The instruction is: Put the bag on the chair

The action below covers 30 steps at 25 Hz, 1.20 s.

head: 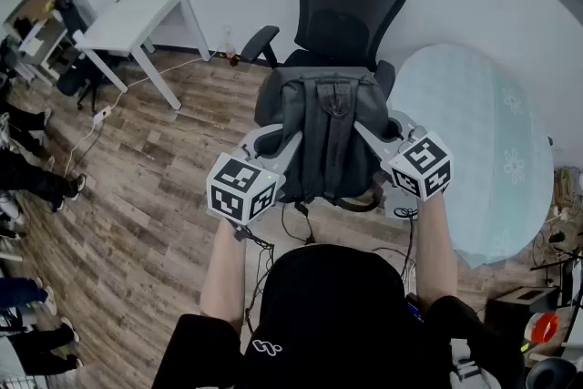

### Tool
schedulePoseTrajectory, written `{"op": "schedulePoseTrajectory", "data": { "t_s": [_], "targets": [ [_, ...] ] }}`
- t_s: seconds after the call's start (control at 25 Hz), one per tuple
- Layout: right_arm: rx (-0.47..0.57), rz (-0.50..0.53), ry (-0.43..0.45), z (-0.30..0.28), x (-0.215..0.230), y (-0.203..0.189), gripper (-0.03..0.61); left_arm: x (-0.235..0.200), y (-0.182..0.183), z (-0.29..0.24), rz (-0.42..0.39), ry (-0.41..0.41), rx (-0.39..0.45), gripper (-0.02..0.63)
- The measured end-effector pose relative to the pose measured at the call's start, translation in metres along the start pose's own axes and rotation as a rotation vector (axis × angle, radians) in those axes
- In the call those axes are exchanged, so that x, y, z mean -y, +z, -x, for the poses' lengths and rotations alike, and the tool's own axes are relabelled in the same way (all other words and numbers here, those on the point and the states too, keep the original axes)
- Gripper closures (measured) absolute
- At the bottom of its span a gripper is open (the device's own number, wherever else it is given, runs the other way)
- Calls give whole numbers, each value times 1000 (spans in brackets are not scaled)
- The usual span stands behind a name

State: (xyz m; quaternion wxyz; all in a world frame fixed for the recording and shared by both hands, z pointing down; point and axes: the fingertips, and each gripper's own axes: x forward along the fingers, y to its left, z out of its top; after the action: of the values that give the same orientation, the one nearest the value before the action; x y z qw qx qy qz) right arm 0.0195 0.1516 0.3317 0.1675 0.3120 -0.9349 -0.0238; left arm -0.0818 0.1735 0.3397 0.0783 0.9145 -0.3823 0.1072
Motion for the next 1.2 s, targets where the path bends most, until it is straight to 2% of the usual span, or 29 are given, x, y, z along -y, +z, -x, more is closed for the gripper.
{"op": "schedulePoseTrajectory", "data": {
  "t_s": [0.24, 0.48, 0.64, 1.04, 1.2],
  "targets": [
    [14, 7, 38, 10, 10, -8, 529, 10, -2, -14, 33, 23, 16, 569],
    [39, -44, 57, 11, 16, -11, 529, 11, 0, -20, 53, 35, 11, 571],
    [62, -76, 86, 29, 30, -24, 529, 29, 0, -40, 65, 55, -1, 571],
    [46, -170, 116, 49, 36, -80, 529, 60, -43, -68, 127, 72, -75, 569],
    [27, -164, 118, 53, 39, -86, 531, 65, -51, -73, 150, 69, -114, 569]
  ]
}}
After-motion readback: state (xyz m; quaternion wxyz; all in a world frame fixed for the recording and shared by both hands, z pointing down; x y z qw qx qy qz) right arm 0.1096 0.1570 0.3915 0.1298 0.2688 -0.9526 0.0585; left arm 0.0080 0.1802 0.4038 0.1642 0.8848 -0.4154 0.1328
